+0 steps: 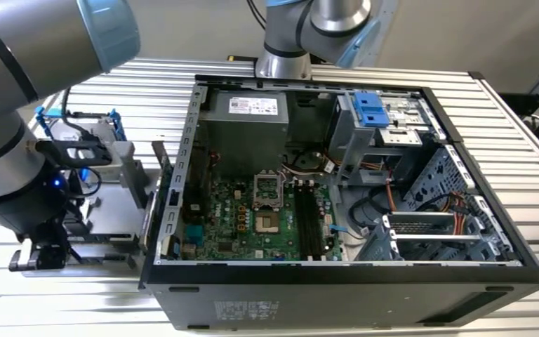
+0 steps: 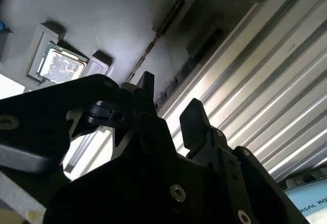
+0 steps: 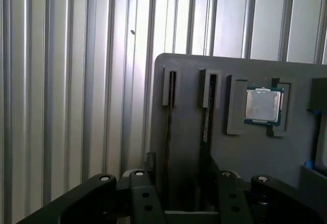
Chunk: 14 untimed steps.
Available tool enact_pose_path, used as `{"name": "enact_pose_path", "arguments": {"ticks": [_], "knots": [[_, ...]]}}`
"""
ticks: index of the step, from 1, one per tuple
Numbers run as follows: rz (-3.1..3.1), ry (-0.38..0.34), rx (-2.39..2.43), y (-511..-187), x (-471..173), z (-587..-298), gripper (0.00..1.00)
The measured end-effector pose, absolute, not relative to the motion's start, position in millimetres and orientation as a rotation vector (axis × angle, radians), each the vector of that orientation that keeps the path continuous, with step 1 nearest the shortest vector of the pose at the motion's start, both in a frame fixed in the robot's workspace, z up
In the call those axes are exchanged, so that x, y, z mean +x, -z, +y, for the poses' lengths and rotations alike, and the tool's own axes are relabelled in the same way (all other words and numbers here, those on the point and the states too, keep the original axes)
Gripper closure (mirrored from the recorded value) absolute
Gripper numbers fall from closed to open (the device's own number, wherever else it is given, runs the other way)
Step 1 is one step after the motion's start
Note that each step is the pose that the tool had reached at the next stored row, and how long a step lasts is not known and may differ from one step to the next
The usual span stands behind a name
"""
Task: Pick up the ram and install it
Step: 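Pick up the ram and move it above insertion slot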
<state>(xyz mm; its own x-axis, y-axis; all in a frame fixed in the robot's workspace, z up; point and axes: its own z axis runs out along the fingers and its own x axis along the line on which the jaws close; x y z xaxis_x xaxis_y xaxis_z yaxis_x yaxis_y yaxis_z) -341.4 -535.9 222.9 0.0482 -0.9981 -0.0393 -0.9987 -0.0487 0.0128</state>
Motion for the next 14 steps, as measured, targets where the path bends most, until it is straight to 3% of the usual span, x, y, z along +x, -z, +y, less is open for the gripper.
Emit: {"name": "enact_pose_path", "arguments": {"ticks": [14], "knots": [[2.221,-0.068,-2.203,-201,-341,-537,0.00]]}}
